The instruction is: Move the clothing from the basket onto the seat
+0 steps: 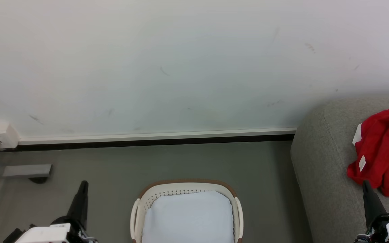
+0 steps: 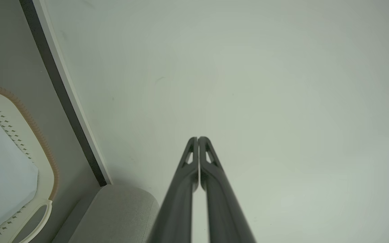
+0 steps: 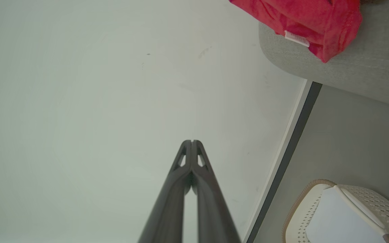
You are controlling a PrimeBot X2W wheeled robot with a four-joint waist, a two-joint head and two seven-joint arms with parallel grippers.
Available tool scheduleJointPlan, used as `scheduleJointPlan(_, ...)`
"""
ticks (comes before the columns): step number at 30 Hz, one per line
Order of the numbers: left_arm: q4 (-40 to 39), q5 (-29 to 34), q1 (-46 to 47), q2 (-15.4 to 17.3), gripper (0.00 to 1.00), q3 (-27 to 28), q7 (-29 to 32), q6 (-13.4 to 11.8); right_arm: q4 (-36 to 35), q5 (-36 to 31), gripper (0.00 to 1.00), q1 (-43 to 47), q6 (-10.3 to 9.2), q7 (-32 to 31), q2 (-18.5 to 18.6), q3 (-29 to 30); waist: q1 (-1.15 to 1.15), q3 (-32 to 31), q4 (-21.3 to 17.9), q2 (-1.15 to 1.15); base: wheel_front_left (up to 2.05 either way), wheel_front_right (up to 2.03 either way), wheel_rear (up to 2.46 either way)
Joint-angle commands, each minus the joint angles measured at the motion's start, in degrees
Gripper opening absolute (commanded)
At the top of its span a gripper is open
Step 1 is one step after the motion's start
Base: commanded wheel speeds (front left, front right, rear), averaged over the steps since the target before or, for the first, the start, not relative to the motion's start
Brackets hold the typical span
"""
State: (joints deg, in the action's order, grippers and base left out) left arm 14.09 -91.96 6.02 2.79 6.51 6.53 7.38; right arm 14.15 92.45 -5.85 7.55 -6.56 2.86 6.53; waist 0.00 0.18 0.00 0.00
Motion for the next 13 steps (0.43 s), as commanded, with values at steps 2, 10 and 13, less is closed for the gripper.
scheduleJointPlan(2,-0.2,-0.86,0.4,0.14,0.0,-0.01,0.2,0.22,-0.26,-0.07,0.0,-0.64,-0.12,-0.12,0.02,0.16,0.0,0.0,0.0,0.0,0.0,0.0,0.0)
scheduleJointPlan(10,-0.2,-0.86,0.4,0.14,0.0,-0.01,0.2,0.22,-0.26,-0.07,0.0,-0.64,-0.12,-0.12,0.03,0.16,0.0,0.0,0.0,0.0,0.0,0.0,0.0)
scheduleJointPlan(13,-0.2,-0.86,0.4,0.14,0.0,-0.01,0.2,0.22,-0.26,-0.07,0.0,-0.64,-0.12,-0.12,0.03,0.16,0.0,0.0,0.0,0.0,0.0,0.0,0.0)
